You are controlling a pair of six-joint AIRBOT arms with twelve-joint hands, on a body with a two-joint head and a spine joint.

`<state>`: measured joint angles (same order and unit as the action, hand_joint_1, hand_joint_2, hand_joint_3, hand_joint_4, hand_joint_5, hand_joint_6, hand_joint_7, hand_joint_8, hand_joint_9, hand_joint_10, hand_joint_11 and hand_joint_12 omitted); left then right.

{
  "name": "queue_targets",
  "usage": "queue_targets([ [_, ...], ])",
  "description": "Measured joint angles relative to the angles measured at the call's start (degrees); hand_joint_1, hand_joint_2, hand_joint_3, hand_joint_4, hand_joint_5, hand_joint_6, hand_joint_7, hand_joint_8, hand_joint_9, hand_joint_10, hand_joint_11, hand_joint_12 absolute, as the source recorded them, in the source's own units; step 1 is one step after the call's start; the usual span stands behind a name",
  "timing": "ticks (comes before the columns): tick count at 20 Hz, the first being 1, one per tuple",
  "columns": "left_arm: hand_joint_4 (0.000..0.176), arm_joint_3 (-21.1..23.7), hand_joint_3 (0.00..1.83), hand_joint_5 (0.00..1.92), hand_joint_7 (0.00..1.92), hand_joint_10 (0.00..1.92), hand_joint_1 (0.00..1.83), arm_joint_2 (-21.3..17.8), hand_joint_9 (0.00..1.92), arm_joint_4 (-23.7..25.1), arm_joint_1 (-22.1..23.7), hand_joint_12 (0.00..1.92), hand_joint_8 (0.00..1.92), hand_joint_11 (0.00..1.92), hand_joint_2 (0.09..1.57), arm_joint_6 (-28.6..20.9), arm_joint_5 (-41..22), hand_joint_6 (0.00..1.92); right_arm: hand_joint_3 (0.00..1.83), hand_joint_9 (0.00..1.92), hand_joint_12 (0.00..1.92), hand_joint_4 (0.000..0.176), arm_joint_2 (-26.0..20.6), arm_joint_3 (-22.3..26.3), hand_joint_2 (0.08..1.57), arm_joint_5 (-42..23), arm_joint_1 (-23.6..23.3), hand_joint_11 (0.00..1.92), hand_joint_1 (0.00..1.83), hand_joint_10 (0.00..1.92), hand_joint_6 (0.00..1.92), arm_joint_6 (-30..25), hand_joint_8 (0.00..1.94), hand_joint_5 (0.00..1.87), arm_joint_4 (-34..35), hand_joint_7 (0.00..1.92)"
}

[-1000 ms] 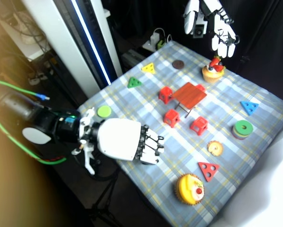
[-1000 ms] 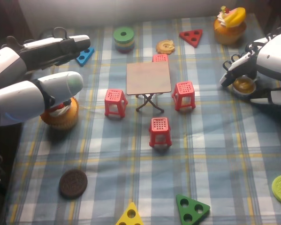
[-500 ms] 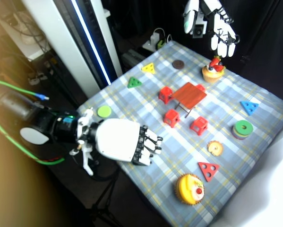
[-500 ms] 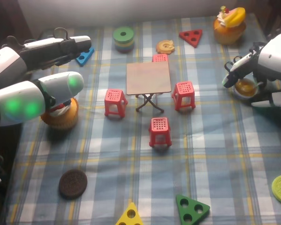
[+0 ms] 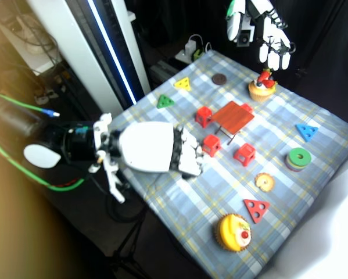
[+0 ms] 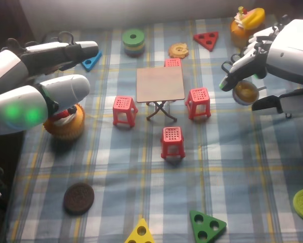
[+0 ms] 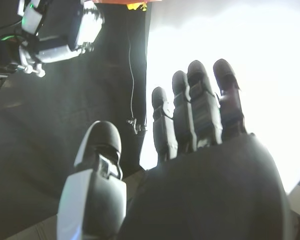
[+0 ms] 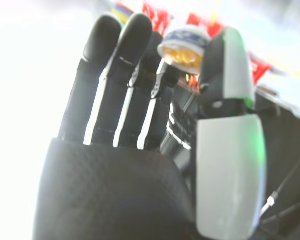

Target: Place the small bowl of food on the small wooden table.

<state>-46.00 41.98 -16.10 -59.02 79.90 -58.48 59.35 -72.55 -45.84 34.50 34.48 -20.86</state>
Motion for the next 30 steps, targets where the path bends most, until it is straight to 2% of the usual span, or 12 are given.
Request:
queue_targets([
  [2,0.081,0.0,0.0,0.48,0.41,0.0,0.3,0.0,0.37,0.0,0.0,0.46,0.0,0.0,1.24,0.0,-0.1,0.0,0.0,0.8,1.9,0.102,0.0,0.4,1.03,-1.2,-0.8,0.64,1.1,1.52,0.67,-0.2,1.07,1.17,-1.0,1.01],
  [3,0.09,0.0,0.0,0.47,0.4,0.0,0.32,0.0,0.35,0.0,0.0,0.46,0.0,0.0,1.24,0.0,-0.1,0.0,0.0,0.82,1.79,0.0,0.1,0.5,1.06,-1.8,-1.5,0.63,1.22,1.33,0.64,-0.2,1.01,1.12,-1.7,1.08],
  [6,0.097,0.0,0.0,0.46,0.4,0.0,0.32,0.0,0.36,-0.2,0.0,0.43,0.0,0.0,1.24,0.0,0.0,0.0,0.0,0.87,1.43,0.039,0.8,0.4,1.07,-2.6,-3.1,0.41,1.23,0.72,0.9,-0.3,0.75,1.06,-1.9,1.11],
  [10,0.099,0.0,0.0,0.46,0.4,0.01,0.29,0.0,0.37,-0.1,0.0,0.47,0.01,0.0,1.25,0.0,0.0,0.01,0.0,0.87,1.54,0.055,2.4,0.0,1.02,-3.2,-5.1,0.31,1.25,0.77,0.64,-0.4,0.64,1.2,-2.8,1.2],
  [13,0.099,0.0,0.0,0.46,0.4,0.01,0.23,0.0,0.37,-0.2,0.0,0.42,0.0,0.0,1.26,0.0,0.0,0.0,0.0,0.81,1.57,0.0,3.4,-0.5,1.03,-3.1,-6.5,0.35,1.27,0.77,0.47,-0.4,0.81,1.32,-2.9,1.06],
  [16,0.109,0.0,0.0,0.47,0.41,0.0,0.27,0.0,0.37,-0.1,0.0,0.43,0.0,0.0,1.24,0.0,0.2,0.0,0.0,0.55,1.57,0.0,5.4,-1.8,0.98,-3.2,-8.1,0.08,1.17,0.81,0.38,-0.4,0.39,1.33,-2.8,0.87],
  [18,0.102,0.0,0.0,0.48,0.41,0.0,0.22,0.0,0.38,-0.1,0.0,0.42,0.0,0.0,1.26,0.0,0.3,0.0,0.0,0.57,1.62,0.075,6.7,-2.0,0.98,-2.8,-8.7,0.07,1.14,0.78,0.39,-0.4,0.21,1.33,-3.1,0.97],
  [19,0.102,0.0,0.0,0.48,0.41,0.0,0.22,0.0,0.38,-0.2,0.0,0.42,0.0,0.0,1.26,0.0,0.4,0.0,0.0,0.57,1.62,0.075,7.0,-2.1,0.98,-2.8,-9.0,0.07,1.14,0.78,0.39,-0.4,0.21,1.33,-3.3,0.97],
  [20,0.102,0.0,0.0,0.47,0.41,0.0,0.19,0.0,0.38,-0.2,0.0,0.43,0.0,0.0,1.26,0.0,0.5,0.0,0.0,0.96,1.7,0.021,7.5,-2.5,1.01,-3.0,-9.4,0.77,1.25,1.14,0.48,-0.4,0.71,1.28,-3.4,1.14],
  [27,0.106,-0.1,0.0,0.46,0.41,0.0,0.22,0.0,0.38,0.0,0.1,0.43,0.0,0.0,1.26,0.0,0.9,0.0,0.0,0.79,1.4,0.0,10.5,-4.1,1.02,-1.6,-11.1,0.37,1.14,0.51,0.64,-0.4,0.12,1.19,-3.3,1.09],
  [28,0.107,-0.1,0.0,0.45,0.41,0.0,0.18,0.0,0.37,0.0,0.1,0.42,0.0,0.0,1.26,0.0,1.0,0.0,0.0,0.8,1.37,0.141,11.1,-4.3,1.02,-1.0,-11.5,0.33,1.09,0.37,0.69,-0.4,0.04,1.16,-4.1,1.06],
  [30,0.109,-0.1,0.0,0.46,0.4,0.0,0.18,0.0,0.36,0.0,0.1,0.44,0.0,0.0,1.27,0.0,1.0,0.0,0.0,0.71,1.28,0.108,12.0,-4.6,1.01,-0.5,-11.6,0.05,1.11,0.11,0.61,-0.4,0.01,1.21,-4.3,0.96],
])
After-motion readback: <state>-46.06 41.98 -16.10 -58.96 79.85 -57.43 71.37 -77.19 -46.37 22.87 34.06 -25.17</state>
